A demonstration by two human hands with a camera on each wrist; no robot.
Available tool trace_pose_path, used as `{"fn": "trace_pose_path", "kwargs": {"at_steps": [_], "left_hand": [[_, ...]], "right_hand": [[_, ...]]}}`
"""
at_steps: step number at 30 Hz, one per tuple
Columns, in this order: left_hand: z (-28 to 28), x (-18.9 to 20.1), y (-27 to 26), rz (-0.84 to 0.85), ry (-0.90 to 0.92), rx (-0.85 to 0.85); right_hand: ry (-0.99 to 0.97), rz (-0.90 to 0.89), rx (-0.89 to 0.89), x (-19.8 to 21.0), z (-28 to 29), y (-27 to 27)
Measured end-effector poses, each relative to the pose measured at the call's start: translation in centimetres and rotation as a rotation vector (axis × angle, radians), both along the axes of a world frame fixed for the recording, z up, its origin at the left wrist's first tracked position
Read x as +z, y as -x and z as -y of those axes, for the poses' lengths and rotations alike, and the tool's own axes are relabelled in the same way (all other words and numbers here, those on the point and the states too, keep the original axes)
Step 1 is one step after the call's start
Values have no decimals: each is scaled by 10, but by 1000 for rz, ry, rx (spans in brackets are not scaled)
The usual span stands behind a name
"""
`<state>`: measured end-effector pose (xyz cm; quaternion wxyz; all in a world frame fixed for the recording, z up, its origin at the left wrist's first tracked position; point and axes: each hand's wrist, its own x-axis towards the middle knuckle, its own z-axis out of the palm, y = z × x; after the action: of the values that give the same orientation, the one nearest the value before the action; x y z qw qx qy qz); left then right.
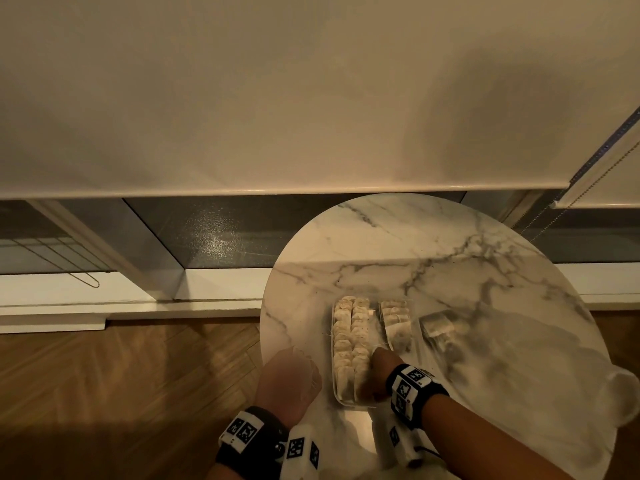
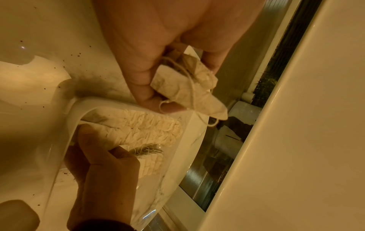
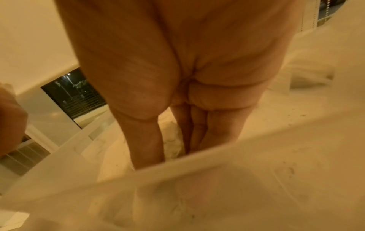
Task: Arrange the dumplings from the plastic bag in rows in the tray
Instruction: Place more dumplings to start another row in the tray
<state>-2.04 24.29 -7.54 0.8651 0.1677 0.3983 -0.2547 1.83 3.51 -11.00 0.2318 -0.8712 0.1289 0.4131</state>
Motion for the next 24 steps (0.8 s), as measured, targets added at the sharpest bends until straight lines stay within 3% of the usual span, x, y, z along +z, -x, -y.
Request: {"fn": "trace_pose_path", "kwargs": {"at_steps": [10, 19, 21, 24], "left_hand": [[1, -1, -2, -10, 5, -5], [7, 0, -5, 1, -26, -25], [8, -2, -5, 8, -35, -20], [13, 1, -4, 35, -68, -36]], "right_hand": [[-66, -16, -123, -5, 12, -3], [-49, 6, -122, 4, 17, 0], [-47, 71, -83, 12, 19, 2], [-98, 361, -25, 40, 12, 5]]}}
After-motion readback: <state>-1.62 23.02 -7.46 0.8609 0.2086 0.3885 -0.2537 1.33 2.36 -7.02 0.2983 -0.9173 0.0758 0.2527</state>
